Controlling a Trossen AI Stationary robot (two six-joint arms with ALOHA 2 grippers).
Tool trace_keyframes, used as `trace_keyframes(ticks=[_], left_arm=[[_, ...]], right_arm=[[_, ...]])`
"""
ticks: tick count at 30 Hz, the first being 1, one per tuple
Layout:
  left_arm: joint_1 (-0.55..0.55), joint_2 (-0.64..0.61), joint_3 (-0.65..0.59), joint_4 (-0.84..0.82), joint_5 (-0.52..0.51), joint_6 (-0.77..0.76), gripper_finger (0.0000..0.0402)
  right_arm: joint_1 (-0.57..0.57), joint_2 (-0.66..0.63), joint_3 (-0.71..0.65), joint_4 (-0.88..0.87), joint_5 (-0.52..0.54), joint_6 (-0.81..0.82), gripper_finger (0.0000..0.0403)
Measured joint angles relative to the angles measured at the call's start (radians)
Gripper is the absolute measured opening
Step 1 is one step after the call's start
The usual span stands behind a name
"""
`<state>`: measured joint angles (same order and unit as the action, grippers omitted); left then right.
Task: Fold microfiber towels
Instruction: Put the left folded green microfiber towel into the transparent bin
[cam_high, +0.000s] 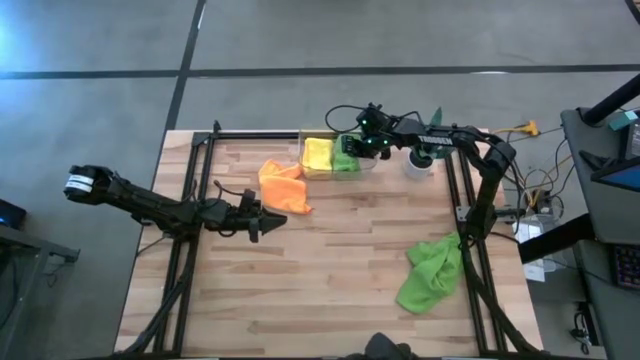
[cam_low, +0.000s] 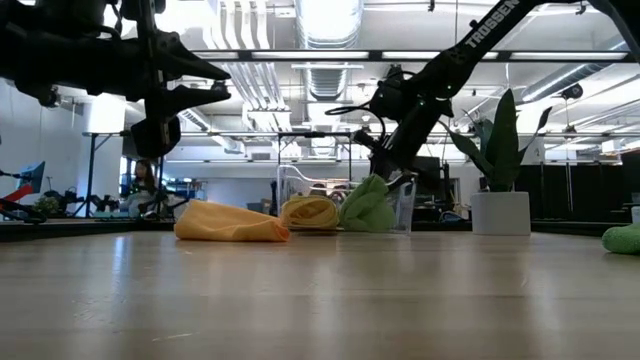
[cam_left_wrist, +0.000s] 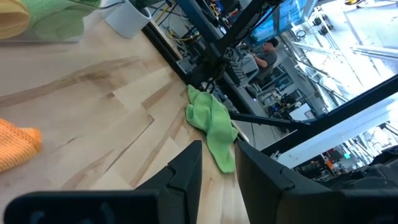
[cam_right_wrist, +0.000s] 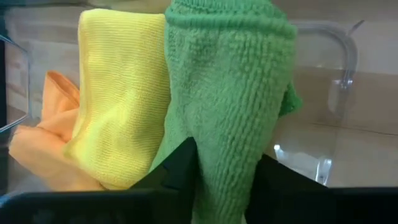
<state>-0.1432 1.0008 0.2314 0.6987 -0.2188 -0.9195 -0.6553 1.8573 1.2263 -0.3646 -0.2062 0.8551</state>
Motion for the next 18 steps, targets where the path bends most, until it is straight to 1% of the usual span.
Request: trace_keyframes(ticks=[4,7,12,18], left_arm=[[0.000,0.000,0.000,0.000,0.000,0.000,0.0081],[0.000,0.000,0.000,0.000,0.001,0.000,0.0081],[0.000,0.000,0.000,0.000,0.002,0.001,0.0081],[0.000,0.000,0.000,0.000,0.004,0.010,0.0081]], right_arm=[[0.000,0.001,0.008,-0.009,0.000,-0.003,0.0114],[0.000,0.006,0.033,-0.023,0.002,-0.021,0.0120],[0.002,0.008,0.128,-0.163,0.110,-0.090,0.0121],[0.002,0.008,0.204,-0.278,0.160,-0.168,0.0121]])
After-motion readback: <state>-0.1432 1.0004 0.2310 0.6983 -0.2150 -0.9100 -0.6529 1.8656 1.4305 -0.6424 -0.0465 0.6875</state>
